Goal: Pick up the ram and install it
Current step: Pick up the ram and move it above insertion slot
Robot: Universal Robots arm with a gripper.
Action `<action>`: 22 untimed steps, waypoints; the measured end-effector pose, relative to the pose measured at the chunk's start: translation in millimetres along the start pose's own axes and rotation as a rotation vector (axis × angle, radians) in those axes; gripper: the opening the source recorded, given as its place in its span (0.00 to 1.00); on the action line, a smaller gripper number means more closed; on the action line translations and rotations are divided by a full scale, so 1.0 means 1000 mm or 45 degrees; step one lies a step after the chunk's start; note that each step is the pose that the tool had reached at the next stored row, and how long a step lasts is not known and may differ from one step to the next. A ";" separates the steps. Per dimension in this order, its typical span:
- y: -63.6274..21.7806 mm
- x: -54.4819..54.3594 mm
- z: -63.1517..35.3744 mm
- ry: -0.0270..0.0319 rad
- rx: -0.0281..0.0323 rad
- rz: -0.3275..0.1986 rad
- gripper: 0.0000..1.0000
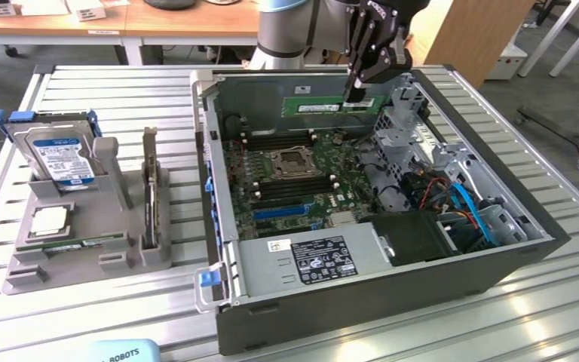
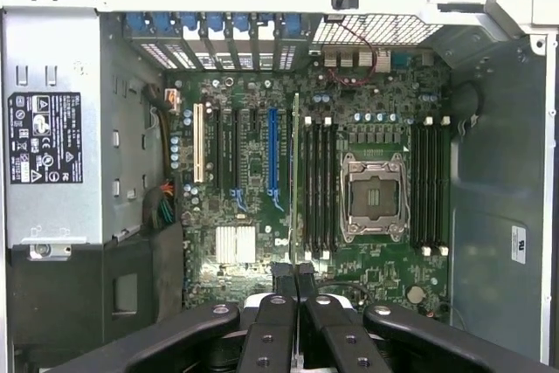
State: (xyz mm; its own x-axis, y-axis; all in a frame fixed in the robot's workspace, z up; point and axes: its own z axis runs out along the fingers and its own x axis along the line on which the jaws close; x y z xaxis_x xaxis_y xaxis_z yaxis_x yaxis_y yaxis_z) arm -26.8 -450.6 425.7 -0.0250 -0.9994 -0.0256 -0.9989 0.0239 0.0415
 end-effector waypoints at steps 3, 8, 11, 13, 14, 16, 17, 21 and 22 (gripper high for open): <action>0.0001 0.000 0.0001 -0.0002 0.0001 0.001 0.12; 0.0001 0.000 0.0007 -0.0004 0.0002 0.001 0.12; 0.0001 0.000 0.0019 -0.0003 0.0002 0.002 0.12; 0.0001 0.000 0.0028 -0.0003 0.0002 0.003 0.12; 0.0001 0.000 0.0032 -0.0004 0.0002 0.004 0.12; 0.0001 0.000 0.0034 -0.0003 0.0002 0.004 0.12; 0.0001 0.000 0.0034 -0.0002 0.0001 0.004 0.12; 0.0000 0.000 0.0035 -0.0004 0.0001 0.004 0.12; 0.0001 0.000 0.0037 -0.0009 0.0003 0.005 0.12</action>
State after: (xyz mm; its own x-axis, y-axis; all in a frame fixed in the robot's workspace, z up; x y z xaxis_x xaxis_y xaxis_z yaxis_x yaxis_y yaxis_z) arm -27.0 -450.2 422.0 -0.0286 -0.9992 -0.0262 -0.9988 0.0275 0.0413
